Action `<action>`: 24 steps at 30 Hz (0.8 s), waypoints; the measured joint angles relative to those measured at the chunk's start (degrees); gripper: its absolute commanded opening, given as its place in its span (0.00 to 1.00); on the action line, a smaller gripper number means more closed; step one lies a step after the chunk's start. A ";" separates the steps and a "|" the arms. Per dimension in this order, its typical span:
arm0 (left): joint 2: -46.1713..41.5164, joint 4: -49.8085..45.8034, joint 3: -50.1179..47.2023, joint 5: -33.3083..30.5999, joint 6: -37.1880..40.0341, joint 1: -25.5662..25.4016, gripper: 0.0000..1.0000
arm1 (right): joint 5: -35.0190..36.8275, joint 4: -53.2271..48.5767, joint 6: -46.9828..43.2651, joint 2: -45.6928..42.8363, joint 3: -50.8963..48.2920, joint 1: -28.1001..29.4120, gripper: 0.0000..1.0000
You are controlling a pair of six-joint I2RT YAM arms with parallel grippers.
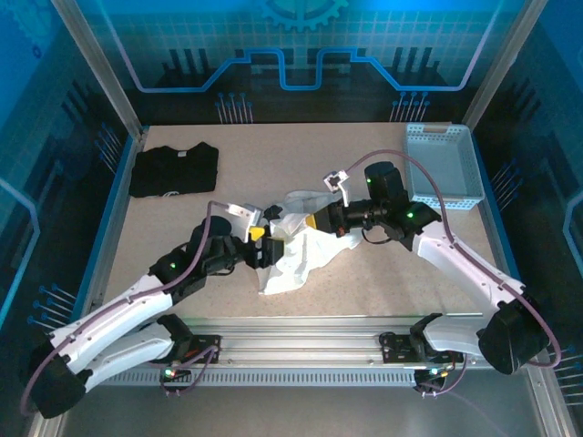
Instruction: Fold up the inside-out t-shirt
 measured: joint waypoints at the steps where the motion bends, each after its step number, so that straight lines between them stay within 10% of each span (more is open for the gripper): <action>1: 0.66 -0.57 0.37 -0.59 0.81 -0.55 0.82 | 0.00 -0.07 0.00 0.07 0.11 -0.02 0.00; 13: 14.29 -2.10 10.62 -3.17 6.21 -1.68 0.75 | 0.50 -1.16 -0.02 0.28 0.22 -0.13 0.00; 24: 18.25 -2.03 13.16 -4.83 7.63 -1.66 0.30 | 2.36 -4.72 -2.23 0.26 0.22 -0.66 0.00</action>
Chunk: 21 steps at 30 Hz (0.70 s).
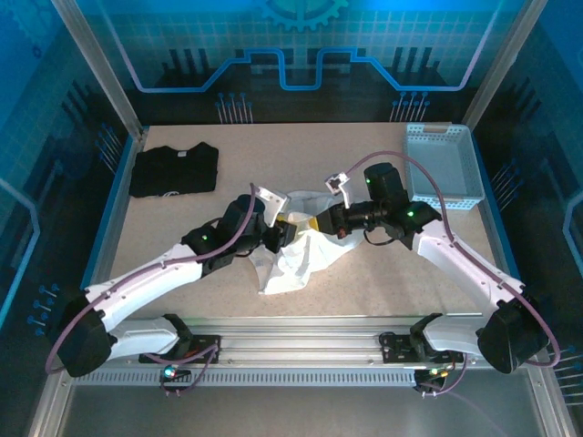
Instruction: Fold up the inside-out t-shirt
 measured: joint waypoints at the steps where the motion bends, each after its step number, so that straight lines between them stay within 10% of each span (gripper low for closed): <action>1: 0.22 -0.02 0.31 0.02 -0.07 0.00 0.26 | 0.20 -0.35 -0.24 0.00 0.00 -0.09 0.00; 6: 0.87 -0.09 1.84 0.55 0.44 0.00 0.02 | 1.27 -1.29 -1.31 0.00 0.00 -0.20 0.00; 12: 0.22 -3.21 3.19 5.33 -0.79 0.48 0.00 | 6.69 -5.03 -4.74 -0.85 0.48 -0.20 0.00; 21: -7.43 -7.45 4.72 34.07 -12.11 11.34 0.00 | 23.02 -11.10 -16.31 -4.48 6.91 3.13 0.00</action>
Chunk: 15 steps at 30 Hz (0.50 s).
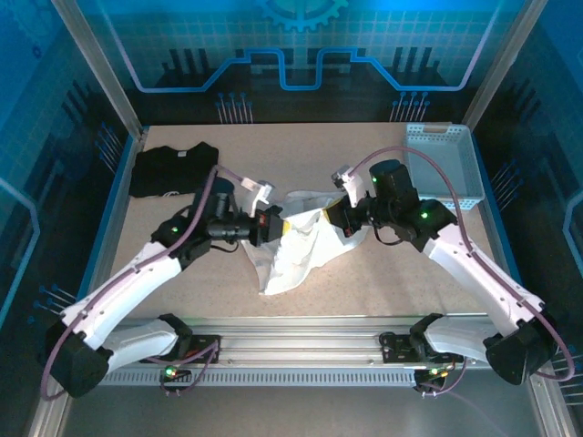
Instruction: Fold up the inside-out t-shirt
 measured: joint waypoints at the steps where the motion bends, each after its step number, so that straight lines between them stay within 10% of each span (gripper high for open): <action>1: -0.96 1.22 -0.37 2.58 -1.97 1.27 0.00 | 1.92 -0.04 -0.72 -0.09 0.35 0.83 0.00; 15: 3.02 8.09 -0.81 10.16 -12.74 4.61 0.00 | 28.85 -4.39 0.44 6.71 3.69 7.21 0.16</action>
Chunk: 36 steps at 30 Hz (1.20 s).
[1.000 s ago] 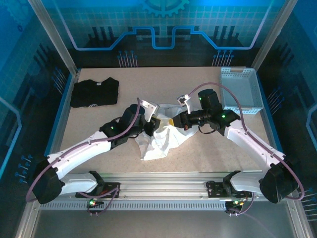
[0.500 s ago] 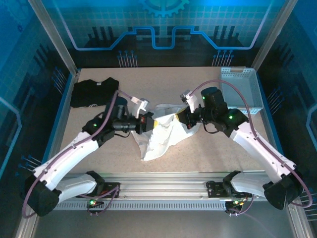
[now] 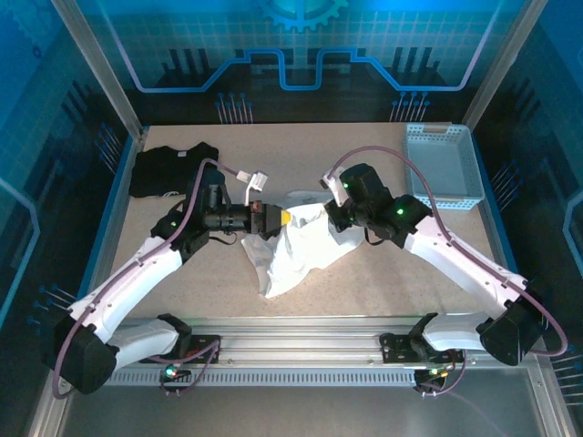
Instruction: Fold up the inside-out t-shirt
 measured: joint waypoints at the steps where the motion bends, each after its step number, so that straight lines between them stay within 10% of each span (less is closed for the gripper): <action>1: 0.02 0.22 0.00 0.00 -0.02 0.31 0.00 | 1.07 -0.74 0.13 0.00 0.00 -0.63 0.18; 11: 1.75 2.14 0.00 -0.02 -1.31 0.68 0.00 | -8.31 1.38 1.09 -6.10 -7.61 -2.69 0.42; 23: 1.95 2.38 0.00 -0.50 -1.53 0.68 0.00 | -6.60 10.58 4.39 -11.30 -16.72 13.62 0.78; 31: 1.18 0.81 0.00 -2.58 -1.09 0.68 0.00 | 0.61 11.89 6.27 -2.60 -14.36 13.27 0.31; 36: -0.24 -4.31 0.00 -9.97 1.86 0.72 0.00 | -7.56 11.93 5.51 -6.84 -14.36 6.32 0.07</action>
